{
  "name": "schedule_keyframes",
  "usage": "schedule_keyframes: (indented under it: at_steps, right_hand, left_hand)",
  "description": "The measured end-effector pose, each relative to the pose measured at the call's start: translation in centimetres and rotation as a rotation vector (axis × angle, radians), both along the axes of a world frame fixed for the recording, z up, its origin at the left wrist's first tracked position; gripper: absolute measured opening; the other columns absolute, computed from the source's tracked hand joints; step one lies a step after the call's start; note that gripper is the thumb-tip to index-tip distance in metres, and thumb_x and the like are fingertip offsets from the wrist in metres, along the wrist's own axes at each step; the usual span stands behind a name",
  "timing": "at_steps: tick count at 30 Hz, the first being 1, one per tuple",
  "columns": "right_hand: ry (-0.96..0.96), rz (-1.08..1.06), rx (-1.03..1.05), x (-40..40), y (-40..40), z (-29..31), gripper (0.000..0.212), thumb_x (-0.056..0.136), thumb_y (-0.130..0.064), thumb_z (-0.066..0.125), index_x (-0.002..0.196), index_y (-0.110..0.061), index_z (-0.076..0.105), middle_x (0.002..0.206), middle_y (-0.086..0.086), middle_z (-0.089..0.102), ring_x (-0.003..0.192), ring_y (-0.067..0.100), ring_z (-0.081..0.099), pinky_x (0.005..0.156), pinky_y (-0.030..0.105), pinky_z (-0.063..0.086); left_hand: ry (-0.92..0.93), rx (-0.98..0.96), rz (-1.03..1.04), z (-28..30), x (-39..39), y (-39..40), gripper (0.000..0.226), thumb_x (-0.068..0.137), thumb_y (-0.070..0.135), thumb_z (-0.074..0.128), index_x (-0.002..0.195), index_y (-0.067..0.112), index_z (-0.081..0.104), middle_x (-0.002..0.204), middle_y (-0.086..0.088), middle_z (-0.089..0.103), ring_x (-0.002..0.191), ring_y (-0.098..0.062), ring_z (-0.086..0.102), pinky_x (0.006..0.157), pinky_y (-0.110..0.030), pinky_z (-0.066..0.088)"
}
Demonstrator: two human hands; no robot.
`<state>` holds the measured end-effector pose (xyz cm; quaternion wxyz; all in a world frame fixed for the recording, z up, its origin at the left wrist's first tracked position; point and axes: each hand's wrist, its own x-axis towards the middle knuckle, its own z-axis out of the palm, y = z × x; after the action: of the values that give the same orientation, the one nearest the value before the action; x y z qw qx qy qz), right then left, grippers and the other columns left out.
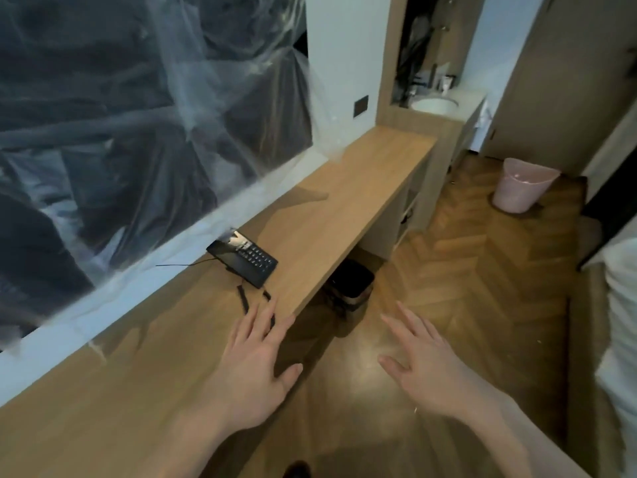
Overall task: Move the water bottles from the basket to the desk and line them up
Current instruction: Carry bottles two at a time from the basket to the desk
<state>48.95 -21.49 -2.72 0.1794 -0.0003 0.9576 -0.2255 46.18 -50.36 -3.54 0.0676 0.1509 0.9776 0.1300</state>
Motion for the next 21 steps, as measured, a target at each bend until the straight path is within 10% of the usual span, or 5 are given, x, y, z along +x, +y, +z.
schedule_keyframes:
  at_steps: [21]
  right_hand:
    - [-0.028,-0.402,0.112,-21.1,18.3,1.4,0.081,0.106,-0.061,0.041,0.167,-0.043,-0.01,0.171,-0.012,-0.029,0.16,0.027,-0.024,0.132,0.055,-0.003]
  left_hand:
    - [-0.041,-0.06,-0.404,1.1,-34.0,22.5,0.079,0.105,0.062,0.035,0.16,0.041,-0.018,0.165,0.013,-0.036,0.151,-0.018,-0.037,0.127,-0.046,-0.013]
